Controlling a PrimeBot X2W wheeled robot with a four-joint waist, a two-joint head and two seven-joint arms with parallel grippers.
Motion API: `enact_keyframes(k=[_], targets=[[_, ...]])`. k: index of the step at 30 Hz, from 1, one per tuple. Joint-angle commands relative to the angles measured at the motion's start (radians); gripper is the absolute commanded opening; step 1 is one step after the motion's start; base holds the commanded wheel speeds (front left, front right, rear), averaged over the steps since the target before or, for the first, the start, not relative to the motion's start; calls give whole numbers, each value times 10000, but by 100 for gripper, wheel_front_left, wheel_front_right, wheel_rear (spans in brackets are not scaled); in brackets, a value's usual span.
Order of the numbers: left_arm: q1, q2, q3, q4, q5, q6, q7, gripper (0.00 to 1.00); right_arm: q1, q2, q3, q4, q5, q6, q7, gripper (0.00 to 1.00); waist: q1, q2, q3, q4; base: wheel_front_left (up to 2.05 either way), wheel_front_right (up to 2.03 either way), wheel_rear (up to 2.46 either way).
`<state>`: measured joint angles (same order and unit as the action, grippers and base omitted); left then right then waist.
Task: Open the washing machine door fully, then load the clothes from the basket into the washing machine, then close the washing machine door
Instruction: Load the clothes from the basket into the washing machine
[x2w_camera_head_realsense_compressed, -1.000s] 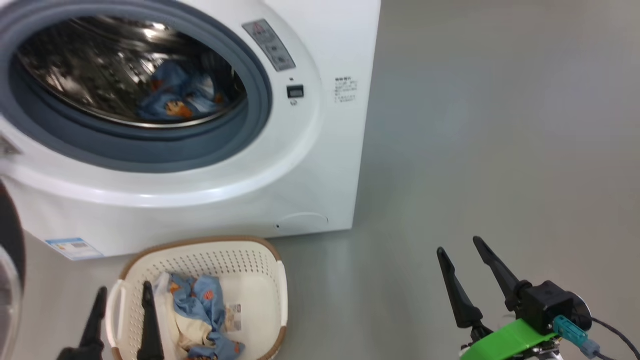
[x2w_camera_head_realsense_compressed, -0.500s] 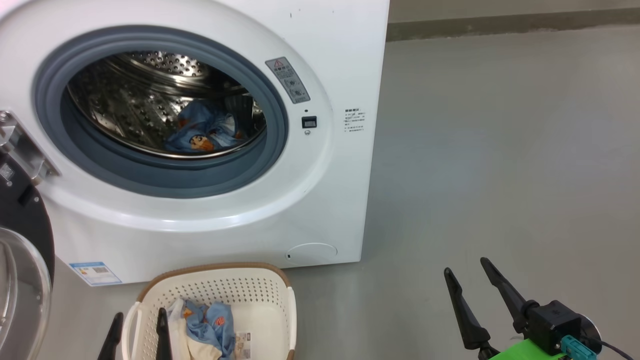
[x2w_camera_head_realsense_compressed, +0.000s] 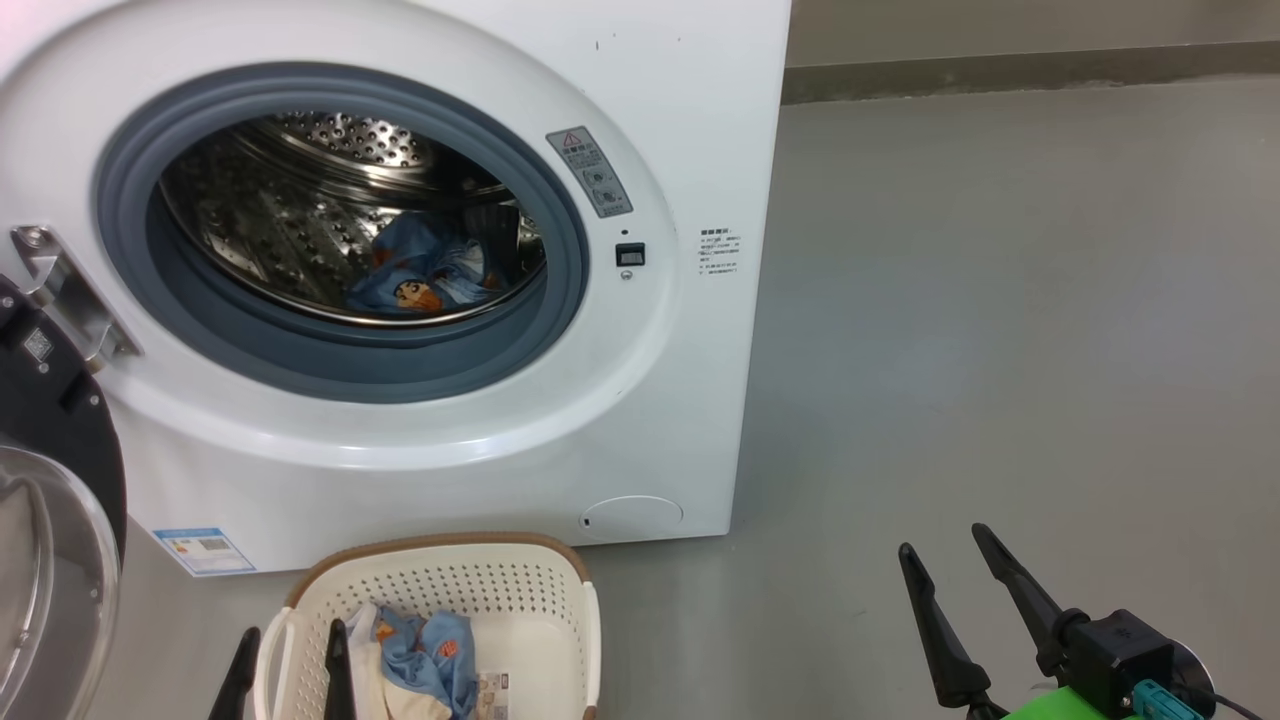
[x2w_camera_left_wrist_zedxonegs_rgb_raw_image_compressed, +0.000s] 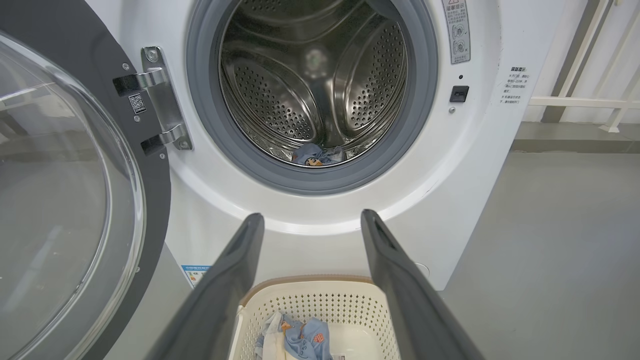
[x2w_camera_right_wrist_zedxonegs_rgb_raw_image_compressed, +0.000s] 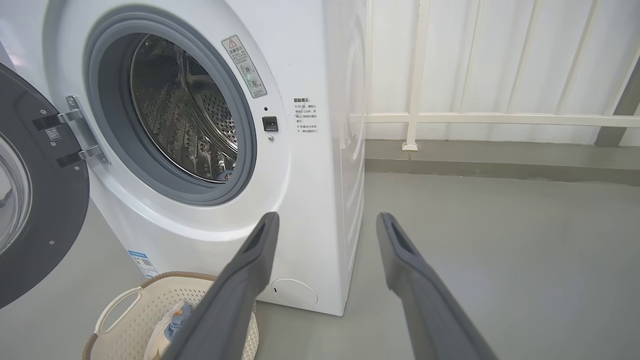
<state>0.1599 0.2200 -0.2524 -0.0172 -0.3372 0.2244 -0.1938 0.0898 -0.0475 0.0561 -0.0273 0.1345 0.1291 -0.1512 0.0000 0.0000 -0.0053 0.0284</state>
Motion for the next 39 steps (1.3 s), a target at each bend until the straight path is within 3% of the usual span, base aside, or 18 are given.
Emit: enact_keyframes(k=[1,24,28,39], targets=[[-273,130,323,-239,24,61,-9,100,-116,-27,234,-313,74,16,0,100,0,0,-7,25,0,0,0],[-699,181,184,180,100,194,-22,100,-293,-27,282,-514,35,16,28,100,0,0,560,66,0,0,0],[-1134,226,114,780,77,61,102,100,-475,-27,357,-614,10,16,33,100,0,0,956,30,0,0,0],[-3506,216,-15,3830,-232,-858,24,100,-1452,-27,614,-805,85,16,-232,100,0,0,3074,-602,0,0,0]])
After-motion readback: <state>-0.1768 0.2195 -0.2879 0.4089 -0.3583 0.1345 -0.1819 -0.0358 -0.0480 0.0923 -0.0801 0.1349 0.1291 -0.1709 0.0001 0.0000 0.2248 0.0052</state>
